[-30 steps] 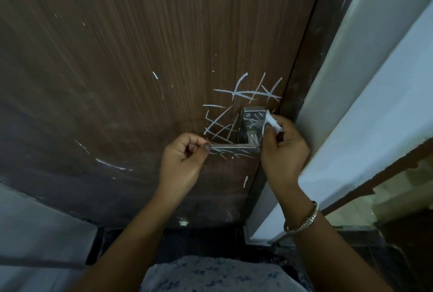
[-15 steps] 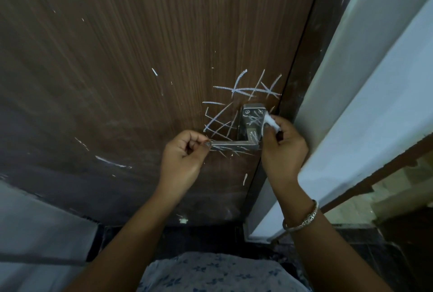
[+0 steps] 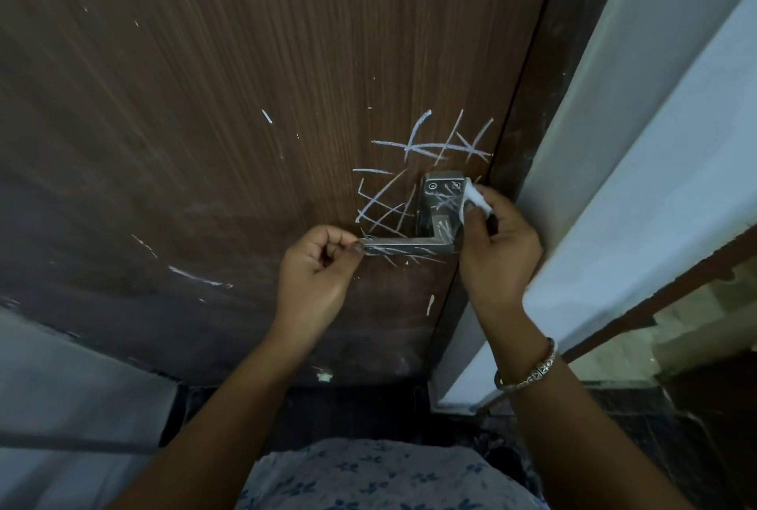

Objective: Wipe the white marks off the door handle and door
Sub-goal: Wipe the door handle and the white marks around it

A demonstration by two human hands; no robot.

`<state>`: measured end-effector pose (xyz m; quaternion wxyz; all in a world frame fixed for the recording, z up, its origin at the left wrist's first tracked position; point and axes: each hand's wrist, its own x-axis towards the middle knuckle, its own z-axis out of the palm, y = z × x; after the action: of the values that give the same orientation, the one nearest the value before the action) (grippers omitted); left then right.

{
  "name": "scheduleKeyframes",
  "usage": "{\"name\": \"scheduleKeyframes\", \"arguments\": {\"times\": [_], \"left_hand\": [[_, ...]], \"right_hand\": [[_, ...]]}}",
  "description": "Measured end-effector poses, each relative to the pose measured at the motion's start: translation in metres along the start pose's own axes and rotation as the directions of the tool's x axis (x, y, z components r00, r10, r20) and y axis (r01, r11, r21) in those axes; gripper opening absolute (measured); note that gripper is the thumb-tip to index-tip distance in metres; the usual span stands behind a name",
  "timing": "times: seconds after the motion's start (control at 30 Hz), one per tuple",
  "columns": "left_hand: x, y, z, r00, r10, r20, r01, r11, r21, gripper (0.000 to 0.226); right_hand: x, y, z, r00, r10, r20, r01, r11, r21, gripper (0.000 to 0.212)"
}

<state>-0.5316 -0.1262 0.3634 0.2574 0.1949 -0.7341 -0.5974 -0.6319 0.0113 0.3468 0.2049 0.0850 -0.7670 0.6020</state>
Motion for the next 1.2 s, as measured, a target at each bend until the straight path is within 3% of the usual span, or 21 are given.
{"name": "scheduleKeyframes", "arguments": {"times": [0.2,0.4,0.57,0.77,0.93,1.13,1.2], "left_hand": [[-0.001,-0.003,0.0,0.999,-0.002,-0.032,0.003,1.0,0.011,0.016],[-0.001,-0.003,-0.002,0.997,-0.007,-0.078,0.009,0.999,0.033,0.015],[-0.002,-0.006,-0.005,0.998,-0.015,-0.066,0.019,0.999,0.051,0.015],[0.0,-0.01,-0.01,0.998,-0.028,-0.061,0.031,0.997,0.063,0.019],[0.001,-0.009,-0.009,0.999,-0.029,-0.042,0.032,0.998,0.06,0.022],[0.005,-0.008,-0.005,0.999,-0.013,-0.047,0.016,0.998,0.064,0.023],[0.007,-0.008,-0.003,0.998,-0.011,-0.054,0.015,0.998,0.065,0.022]], "right_hand": [[-0.024,0.024,0.0,0.974,0.204,0.098,-0.202,0.979,-0.031,0.026],[-0.013,0.02,0.004,0.998,0.056,0.003,-0.056,0.998,-0.014,0.025],[-0.032,0.037,0.007,0.989,0.145,0.034,-0.142,0.987,-0.081,0.025],[-0.02,0.035,0.008,0.999,0.017,-0.028,-0.019,0.999,-0.049,0.026],[-0.034,0.049,0.011,0.982,0.188,0.029,-0.186,0.98,-0.071,0.024],[-0.026,0.044,0.01,0.995,0.1,-0.007,-0.1,0.995,-0.016,0.027],[-0.031,0.047,0.011,0.988,0.156,0.019,-0.155,0.988,-0.019,0.026]]}}
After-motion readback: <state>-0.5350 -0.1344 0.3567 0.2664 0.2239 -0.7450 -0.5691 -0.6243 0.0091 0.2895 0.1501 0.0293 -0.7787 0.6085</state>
